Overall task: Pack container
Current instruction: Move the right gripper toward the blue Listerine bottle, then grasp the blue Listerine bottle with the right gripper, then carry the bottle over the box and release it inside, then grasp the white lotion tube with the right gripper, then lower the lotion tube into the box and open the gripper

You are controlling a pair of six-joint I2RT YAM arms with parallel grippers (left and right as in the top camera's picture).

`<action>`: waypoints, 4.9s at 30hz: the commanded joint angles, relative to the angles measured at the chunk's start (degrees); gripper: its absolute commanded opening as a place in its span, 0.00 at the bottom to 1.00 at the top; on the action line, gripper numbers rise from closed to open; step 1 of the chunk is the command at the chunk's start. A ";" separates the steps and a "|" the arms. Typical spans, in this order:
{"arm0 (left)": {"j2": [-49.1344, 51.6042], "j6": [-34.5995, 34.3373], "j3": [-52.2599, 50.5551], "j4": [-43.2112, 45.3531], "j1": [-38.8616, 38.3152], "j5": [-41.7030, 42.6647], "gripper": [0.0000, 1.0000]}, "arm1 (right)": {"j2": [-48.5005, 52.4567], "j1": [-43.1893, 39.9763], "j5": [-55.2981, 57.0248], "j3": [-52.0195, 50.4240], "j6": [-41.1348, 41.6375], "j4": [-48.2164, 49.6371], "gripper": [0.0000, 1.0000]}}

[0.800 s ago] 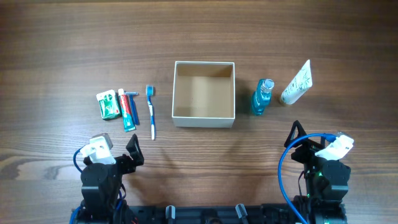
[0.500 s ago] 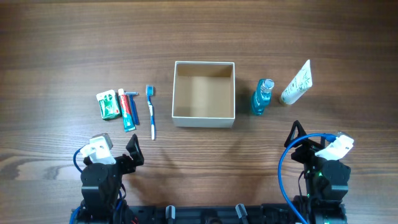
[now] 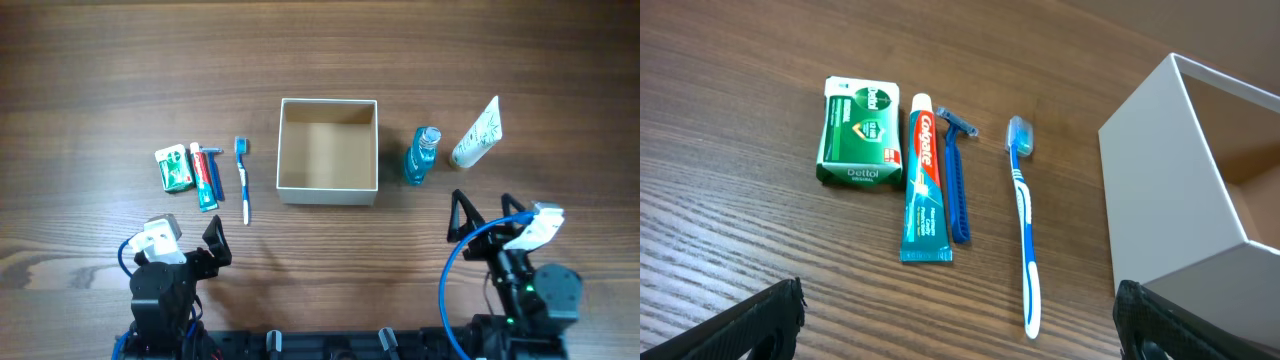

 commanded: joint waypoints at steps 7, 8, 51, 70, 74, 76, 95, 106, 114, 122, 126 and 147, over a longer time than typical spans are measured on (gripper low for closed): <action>-0.57 0.52 -1.01 -0.17 0.48 1.11 1.00 | 38.71 0.13 -0.07 48.78 -13.79 -28.85 1.00; -0.57 0.52 -1.01 -0.17 0.48 1.11 1.00 | 42.73 0.13 0.63 53.18 -13.77 -31.89 1.00; -0.57 0.52 -1.01 -0.17 0.48 1.09 1.00 | 92.52 16.90 13.51 64.96 -4.98 -43.36 0.17; -0.57 0.52 -1.01 -0.17 0.48 1.11 1.00 | 83.30 37.73 19.74 72.13 7.04 -39.89 0.04; -0.57 0.52 -1.01 -0.17 0.48 1.11 1.00 | 94.31 37.18 19.52 72.13 7.93 -36.00 0.04; -0.57 0.52 -1.01 -0.17 0.48 1.11 1.00 | 98.14 36.65 19.56 72.13 7.98 -34.73 0.04; -0.57 0.52 -1.01 -0.17 0.48 1.11 1.00 | 101.79 31.89 16.72 72.13 4.92 -32.87 0.73; -0.57 0.52 -1.01 -0.17 0.48 1.11 1.00 | 76.15 30.93 23.67 72.89 1.55 -40.46 0.88; -0.57 0.52 -1.01 -0.17 0.48 1.11 1.00 | 70.93 11.74 24.41 72.59 -4.76 -44.06 0.86; -0.57 0.52 -1.01 -0.17 0.48 1.09 1.00 | 89.46 1.03 15.50 72.22 -7.04 -44.89 0.72; -0.57 0.52 -1.01 -0.17 0.48 1.11 1.00 | 94.64 1.03 14.14 72.22 -7.13 -46.71 0.63; -0.57 0.52 -1.01 -0.17 0.48 1.11 1.00 | 64.76 24.17 19.80 72.46 5.07 -58.23 0.04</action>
